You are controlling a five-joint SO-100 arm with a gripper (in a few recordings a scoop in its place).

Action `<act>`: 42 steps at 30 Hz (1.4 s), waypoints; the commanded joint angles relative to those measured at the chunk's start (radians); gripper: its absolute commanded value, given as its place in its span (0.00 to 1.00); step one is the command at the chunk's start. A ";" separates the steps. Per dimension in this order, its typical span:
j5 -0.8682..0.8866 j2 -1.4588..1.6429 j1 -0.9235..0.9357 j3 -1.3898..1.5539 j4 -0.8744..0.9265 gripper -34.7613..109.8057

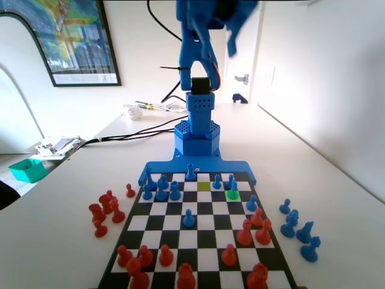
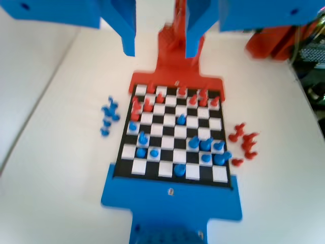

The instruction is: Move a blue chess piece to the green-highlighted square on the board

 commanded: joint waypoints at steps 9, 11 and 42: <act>-0.075 0.356 0.049 0.098 0.023 0.31; -0.100 0.394 0.057 0.146 0.023 0.31; -0.184 0.779 0.095 0.604 -0.255 0.25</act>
